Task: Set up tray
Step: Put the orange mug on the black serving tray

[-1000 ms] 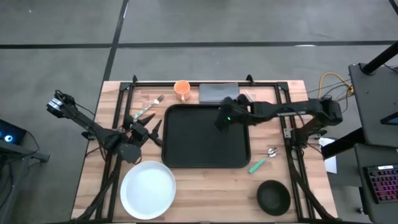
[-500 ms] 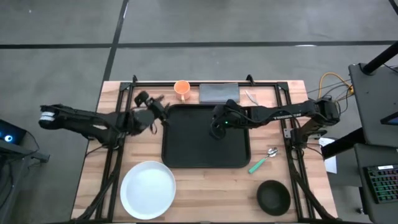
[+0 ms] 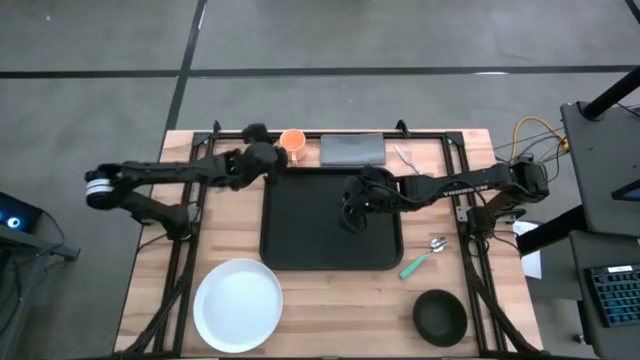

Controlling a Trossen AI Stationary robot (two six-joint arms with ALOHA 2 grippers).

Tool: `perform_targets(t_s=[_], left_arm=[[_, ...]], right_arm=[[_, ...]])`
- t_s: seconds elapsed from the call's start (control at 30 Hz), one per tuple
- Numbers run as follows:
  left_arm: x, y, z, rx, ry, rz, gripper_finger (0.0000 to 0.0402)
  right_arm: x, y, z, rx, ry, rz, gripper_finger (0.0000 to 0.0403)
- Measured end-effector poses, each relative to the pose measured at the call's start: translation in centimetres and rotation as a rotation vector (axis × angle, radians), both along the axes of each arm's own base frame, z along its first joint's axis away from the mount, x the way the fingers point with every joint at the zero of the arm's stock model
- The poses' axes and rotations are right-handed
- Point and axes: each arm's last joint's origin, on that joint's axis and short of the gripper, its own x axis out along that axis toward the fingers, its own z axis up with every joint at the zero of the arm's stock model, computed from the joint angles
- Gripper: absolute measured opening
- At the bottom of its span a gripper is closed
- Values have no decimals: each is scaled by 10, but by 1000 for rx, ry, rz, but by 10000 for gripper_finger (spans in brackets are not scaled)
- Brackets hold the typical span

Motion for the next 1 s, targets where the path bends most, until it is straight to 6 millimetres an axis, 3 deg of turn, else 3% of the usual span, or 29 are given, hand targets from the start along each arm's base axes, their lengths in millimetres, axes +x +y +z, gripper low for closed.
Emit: perform_targets(t_s=[0.2, 0.4, 0.6, 0.73, 0.87, 1.0], left_arm=[[19, 32, 21, -110, 137, 128, 156], [23, 81, 52, -221, 286, 214, 156], [32, 115, 71, -420, 526, -75, 156], [44, 130, 70, -435, 651, -189, 156], [53, 136, 50, -496, 827, -326, 156], [54, 141, 37, -550, 835, -337, 156]], right_arm=[[0, 12, 0, -6, 3, 44, 201], [-1, 22, 0, -19, 10, 88, 201], [-2, 31, -1, -29, 25, 126, 201], [-3, 35, -1, -31, 35, 141, 201], [-5, 37, -2, -31, 51, 149, 201], [-5, 37, -3, -32, 60, 149, 201]])
